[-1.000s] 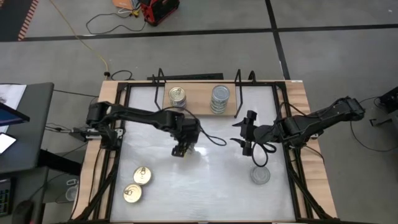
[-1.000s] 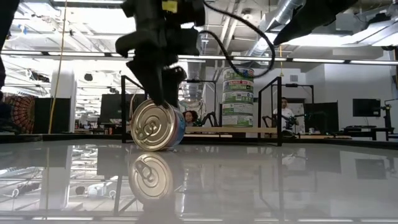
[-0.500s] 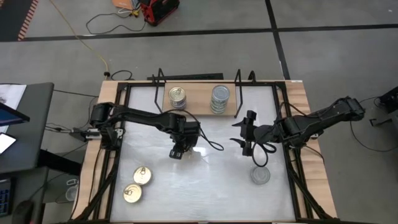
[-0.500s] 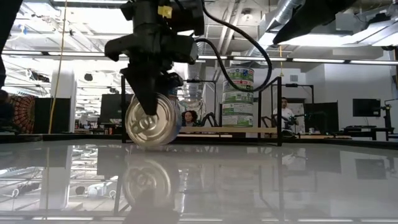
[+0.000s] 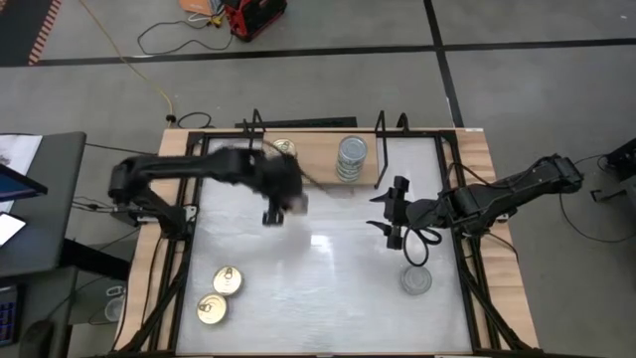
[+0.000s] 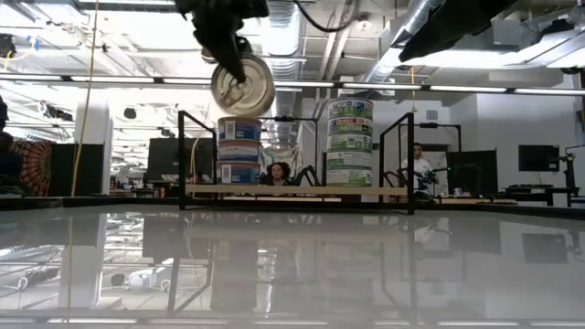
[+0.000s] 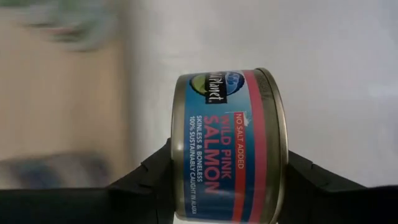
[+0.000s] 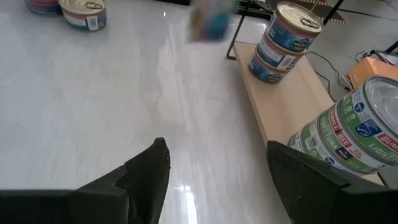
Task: Stack canned seafood by type on shelf
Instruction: Stack the blue pink tuna can on top of the blue pink tuna can on the shelf
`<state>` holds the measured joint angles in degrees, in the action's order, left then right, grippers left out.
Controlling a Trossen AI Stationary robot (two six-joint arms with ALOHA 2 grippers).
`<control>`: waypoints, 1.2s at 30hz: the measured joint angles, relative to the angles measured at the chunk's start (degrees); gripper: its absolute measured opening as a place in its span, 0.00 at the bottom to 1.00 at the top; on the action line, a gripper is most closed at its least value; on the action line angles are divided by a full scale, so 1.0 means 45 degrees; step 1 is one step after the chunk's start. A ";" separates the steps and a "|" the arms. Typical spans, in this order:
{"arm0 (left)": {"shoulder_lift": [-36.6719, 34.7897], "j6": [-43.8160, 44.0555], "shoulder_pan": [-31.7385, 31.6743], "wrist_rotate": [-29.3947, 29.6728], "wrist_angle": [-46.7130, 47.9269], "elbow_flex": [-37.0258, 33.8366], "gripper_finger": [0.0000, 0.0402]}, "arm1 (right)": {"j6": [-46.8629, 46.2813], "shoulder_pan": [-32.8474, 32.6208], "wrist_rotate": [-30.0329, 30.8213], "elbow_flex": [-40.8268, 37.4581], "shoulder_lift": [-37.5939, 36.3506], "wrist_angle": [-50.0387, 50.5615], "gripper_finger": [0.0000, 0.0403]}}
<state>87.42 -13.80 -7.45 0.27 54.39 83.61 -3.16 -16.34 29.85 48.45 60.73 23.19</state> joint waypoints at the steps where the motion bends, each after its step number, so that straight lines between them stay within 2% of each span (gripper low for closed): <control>1: -0.0258 0.0165 -0.0435 0.0079 -0.0151 -0.0004 0.45 | 0.0000 0.0000 -0.0002 0.0000 0.0000 0.0011 0.72; 4: -0.0882 0.1013 -0.2109 -0.0347 -0.0698 -0.0010 0.45 | 0.0005 0.0000 -0.0001 0.0000 0.0000 -0.0003 0.72; 10: -0.1252 0.3443 -0.5354 -0.2473 -0.2019 -0.0019 0.45 | 0.0072 0.0000 0.0000 0.0000 0.0000 -0.0018 0.72; 16: -0.1061 0.4722 -0.7022 -0.3573 -0.2607 -0.0042 0.45 | 0.0141 0.0000 -0.0004 0.0000 0.0000 -0.0018 0.72; 23: -0.1060 0.4948 -0.7522 -0.4526 -0.2316 -0.0776 0.47 | 0.0141 0.0000 0.0000 0.0000 0.0000 0.0026 0.72; 26: -0.1073 0.5102 -0.7448 -0.5169 -0.2870 -0.0889 0.47 | 0.0141 0.0000 -0.0004 0.0000 0.0000 0.0022 0.72; 36: -0.1074 0.5371 -0.7367 -0.4892 -0.2889 -0.0971 0.47 | 0.0141 0.0000 0.0000 0.0000 0.0000 -0.0081 0.72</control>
<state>82.59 10.37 -40.60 -21.74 41.39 79.24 -2.52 -16.34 29.85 48.45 60.73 22.83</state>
